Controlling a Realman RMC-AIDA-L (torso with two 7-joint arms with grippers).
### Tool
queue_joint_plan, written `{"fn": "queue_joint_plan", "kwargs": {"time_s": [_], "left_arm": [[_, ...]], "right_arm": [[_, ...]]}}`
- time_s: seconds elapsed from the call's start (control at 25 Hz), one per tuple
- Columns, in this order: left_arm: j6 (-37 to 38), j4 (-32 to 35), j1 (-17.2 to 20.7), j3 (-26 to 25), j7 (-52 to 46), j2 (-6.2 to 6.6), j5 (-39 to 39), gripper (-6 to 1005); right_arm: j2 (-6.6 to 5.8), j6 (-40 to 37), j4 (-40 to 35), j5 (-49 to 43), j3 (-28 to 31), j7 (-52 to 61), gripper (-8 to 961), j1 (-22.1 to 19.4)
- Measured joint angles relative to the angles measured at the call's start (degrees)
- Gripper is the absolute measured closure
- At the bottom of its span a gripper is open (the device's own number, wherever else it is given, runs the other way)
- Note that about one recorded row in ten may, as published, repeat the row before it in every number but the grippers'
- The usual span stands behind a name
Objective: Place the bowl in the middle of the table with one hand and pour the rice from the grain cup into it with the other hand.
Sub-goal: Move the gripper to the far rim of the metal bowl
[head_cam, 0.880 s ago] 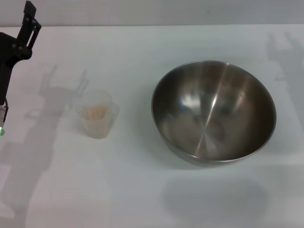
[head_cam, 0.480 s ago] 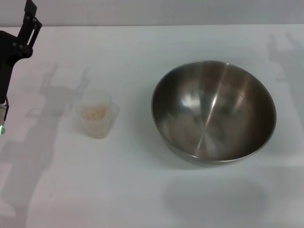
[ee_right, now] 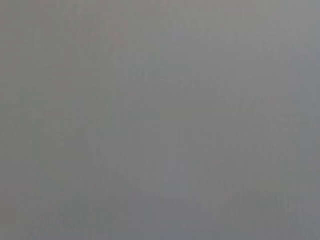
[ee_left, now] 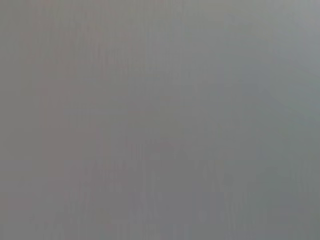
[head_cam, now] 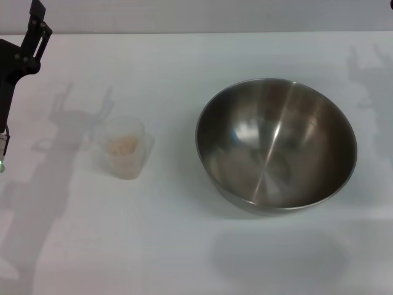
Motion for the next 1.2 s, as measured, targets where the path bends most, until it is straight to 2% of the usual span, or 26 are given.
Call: {"fn": "queue_joint_plan", "kwargs": {"time_s": [0.2,0.52,0.68,0.88,0.96,1.0,1.04,1.16,1.2], "left_arm": [[-0.03,-0.17,0.19,0.00,0.01,0.02,0.00,164],[-0.12,-0.03,-0.01,0.31,0.00,-0.04,0.00,165],[-0.12,-0.06,0.00,0.35,0.01,-0.06,0.00,165],[-0.12,0.04,0.00,0.36,0.01,-0.07,0.00,165],[-0.15,0.17,0.00,0.19,0.01,-0.07,0.00,165],[-0.18,0.25,0.02,0.10,0.01,-0.07,0.00,165],[-0.18,0.25,0.02,0.10,0.01,-0.07,0.00,165],[-0.20,0.33,0.16,-0.03,0.01,-0.03,0.00,165],[-0.21,0.42,0.19,-0.16,0.01,-0.01,0.00,165]], "right_arm": [[0.05,-1.90,0.06,-0.03,-0.20,-8.67,452,-0.36],[0.15,-2.81,-1.14,-0.03,-0.36,-16.14,452,-0.71],[0.15,3.40,-5.79,-0.03,-0.28,-16.30,453,-0.98],[0.01,23.55,-22.93,0.17,1.59,-16.32,453,-4.87],[-0.01,34.25,-31.49,-0.05,3.31,-16.37,453,-7.14],[0.01,45.26,-39.82,-0.20,5.07,-16.40,452,-9.28],[0.01,45.26,-39.82,-0.20,5.07,-16.40,452,-9.28],[0.08,64.41,-51.89,-1.05,8.09,-16.43,452,-11.56],[0.10,76.63,-58.69,-1.52,10.54,-16.44,452,-12.02]]}}
